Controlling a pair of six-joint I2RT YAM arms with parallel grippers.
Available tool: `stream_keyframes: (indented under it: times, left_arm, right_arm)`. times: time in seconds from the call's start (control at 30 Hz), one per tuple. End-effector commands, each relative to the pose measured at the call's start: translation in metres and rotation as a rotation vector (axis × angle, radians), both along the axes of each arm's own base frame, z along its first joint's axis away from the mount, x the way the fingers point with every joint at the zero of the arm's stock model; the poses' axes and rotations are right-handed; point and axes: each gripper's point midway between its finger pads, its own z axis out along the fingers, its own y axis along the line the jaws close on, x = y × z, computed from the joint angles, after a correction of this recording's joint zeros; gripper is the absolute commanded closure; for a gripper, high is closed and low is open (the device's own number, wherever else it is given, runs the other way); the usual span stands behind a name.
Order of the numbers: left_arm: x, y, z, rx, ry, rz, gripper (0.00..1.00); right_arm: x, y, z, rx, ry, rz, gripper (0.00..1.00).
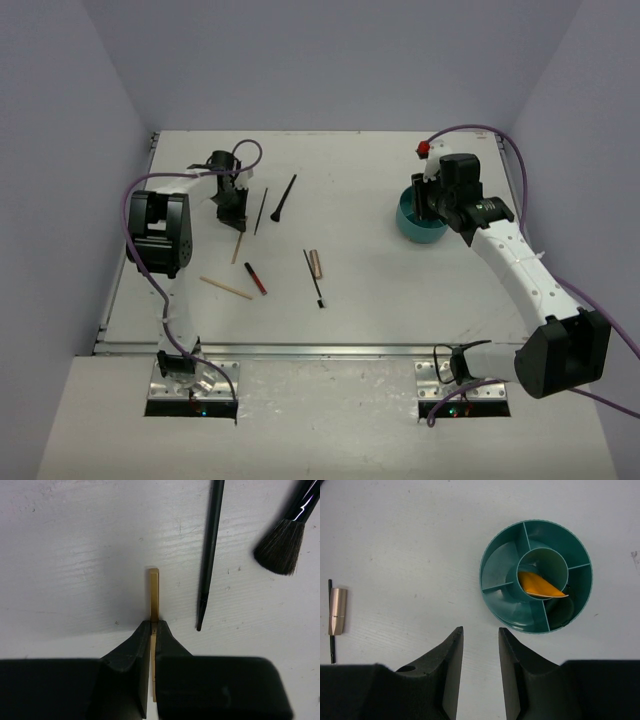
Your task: Organize the makeup
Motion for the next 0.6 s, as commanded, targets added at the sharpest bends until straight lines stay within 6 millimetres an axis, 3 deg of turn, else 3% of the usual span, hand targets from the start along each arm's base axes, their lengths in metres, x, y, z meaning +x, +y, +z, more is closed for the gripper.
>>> stream_keyframes:
  times: [0.0,0.17,0.27,0.4,0.5,0.57]
  left_arm:
    - [-0.011,-0.007,-0.025,-0.041,0.081,0.020,1.00]
    - [0.015,-0.010,0.004,-0.094,-0.007,0.025,1.00]
    - [0.031,-0.001,0.027,-0.107,-0.071,0.048,1.00]
    - [0.050,0.020,0.076,-0.086,-0.194,0.073,1.00]
    - [0.052,0.016,0.107,-0.105,-0.260,0.029,1.00]
    - [0.055,0.003,0.141,-0.162,-0.344,-0.019,1.00]
  right_arm:
    - [0.002,-0.004,0.018,-0.016,-0.062,-0.011,0.65]
    - [0.001,0.001,0.018,0.001,-0.057,0.007,0.65]
    - [0.000,0.007,0.023,0.026,-0.064,0.034,0.65]
    - [-0.004,0.026,0.034,0.088,-0.077,0.118,0.65]
    - [-0.005,0.041,0.044,0.135,-0.103,0.183,0.64]
    - [-0.004,0.058,0.055,0.193,-0.138,0.251,0.62]
